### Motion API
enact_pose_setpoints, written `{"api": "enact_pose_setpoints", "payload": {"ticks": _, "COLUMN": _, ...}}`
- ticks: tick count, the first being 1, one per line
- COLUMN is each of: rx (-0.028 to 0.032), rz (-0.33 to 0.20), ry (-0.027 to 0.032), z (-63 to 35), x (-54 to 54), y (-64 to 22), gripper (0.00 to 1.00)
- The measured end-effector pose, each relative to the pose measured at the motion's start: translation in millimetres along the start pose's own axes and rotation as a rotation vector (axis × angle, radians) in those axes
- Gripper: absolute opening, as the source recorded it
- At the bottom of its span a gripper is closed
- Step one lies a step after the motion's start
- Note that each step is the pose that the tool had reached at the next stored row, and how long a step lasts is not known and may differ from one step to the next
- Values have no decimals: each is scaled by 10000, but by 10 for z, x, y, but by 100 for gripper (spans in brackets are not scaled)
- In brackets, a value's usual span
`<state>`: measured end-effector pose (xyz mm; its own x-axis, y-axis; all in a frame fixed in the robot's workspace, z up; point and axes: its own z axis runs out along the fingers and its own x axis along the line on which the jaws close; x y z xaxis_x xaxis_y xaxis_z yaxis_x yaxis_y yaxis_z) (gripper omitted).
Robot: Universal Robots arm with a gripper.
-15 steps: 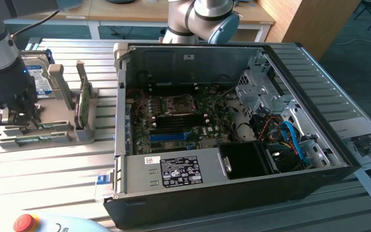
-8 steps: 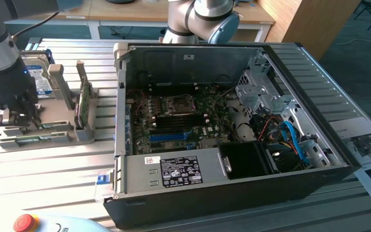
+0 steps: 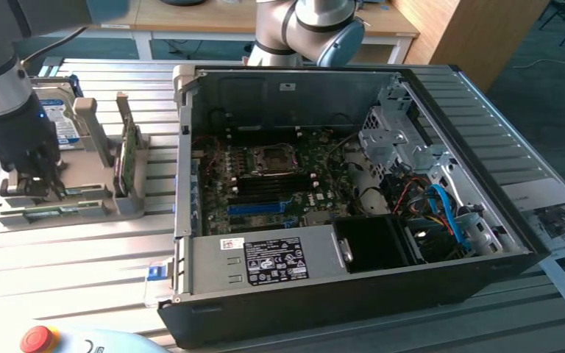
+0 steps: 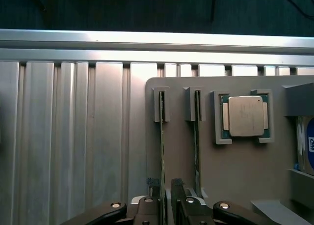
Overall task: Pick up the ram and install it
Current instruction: 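Pick up the ram and move it above insertion slot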
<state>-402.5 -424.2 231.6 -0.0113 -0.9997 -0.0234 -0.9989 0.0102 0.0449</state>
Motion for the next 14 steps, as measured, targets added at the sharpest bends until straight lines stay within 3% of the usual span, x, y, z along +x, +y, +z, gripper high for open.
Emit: {"api": "enact_pose_setpoints", "payload": {"ticks": 14, "rx": -1, "rz": 0, "ry": 0, "z": 106, "x": 3, "y": -5, "gripper": 24}}
